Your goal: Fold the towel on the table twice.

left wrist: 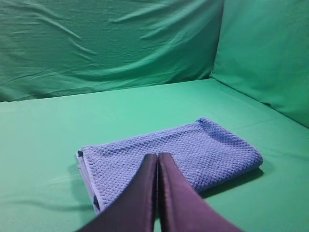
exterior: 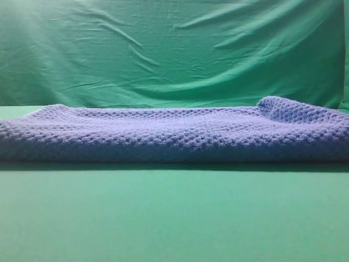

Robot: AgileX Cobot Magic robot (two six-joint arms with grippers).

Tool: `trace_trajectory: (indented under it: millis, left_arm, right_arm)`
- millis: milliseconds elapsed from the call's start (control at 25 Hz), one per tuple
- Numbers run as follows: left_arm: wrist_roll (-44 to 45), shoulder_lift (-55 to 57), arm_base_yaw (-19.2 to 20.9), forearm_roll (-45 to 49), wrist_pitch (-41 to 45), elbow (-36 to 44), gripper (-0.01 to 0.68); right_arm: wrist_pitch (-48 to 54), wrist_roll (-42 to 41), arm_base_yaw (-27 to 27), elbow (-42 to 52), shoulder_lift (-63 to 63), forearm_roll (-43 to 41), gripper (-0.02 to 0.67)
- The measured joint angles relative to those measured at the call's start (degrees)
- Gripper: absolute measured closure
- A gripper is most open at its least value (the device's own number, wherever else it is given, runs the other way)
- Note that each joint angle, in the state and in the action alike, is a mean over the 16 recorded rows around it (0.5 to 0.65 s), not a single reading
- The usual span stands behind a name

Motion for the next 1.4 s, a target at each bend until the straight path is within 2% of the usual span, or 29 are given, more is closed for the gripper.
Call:
trace_trajectory:
  millis: [280, 480, 680, 1000, 1400]
  left_arm:
    - [-1.99, -3.23, 0.00, 2.49, -0.76, 3.50, 0.673]
    - [-2.17, -3.34, 0.00, 3.96, -4.78, 6.94, 0.673]
    - [-2.20, -3.38, 0.00, 5.31, -12.14, 12.36, 0.673]
    - [-2.24, -3.38, 0.00, 7.64, -23.96, 23.07, 0.673]
    - [-2.24, -3.38, 0.00, 9.58, -28.22, 29.03, 0.673]
  right_arm:
    - [1.64, 0.65, 0.00, 2.05, -7.69, 2.81, 0.643]
    - [-0.67, 1.07, 0.00, 4.13, -9.54, 2.70, 0.628]
    - [-7.13, 1.09, 0.00, 9.05, -9.63, 0.02, 0.613]
    - [-22.82, 0.90, 0.00, 21.11, -9.63, -5.30, 0.601]
    - [-31.69, 0.78, 0.00, 29.37, -9.63, -6.61, 0.601]
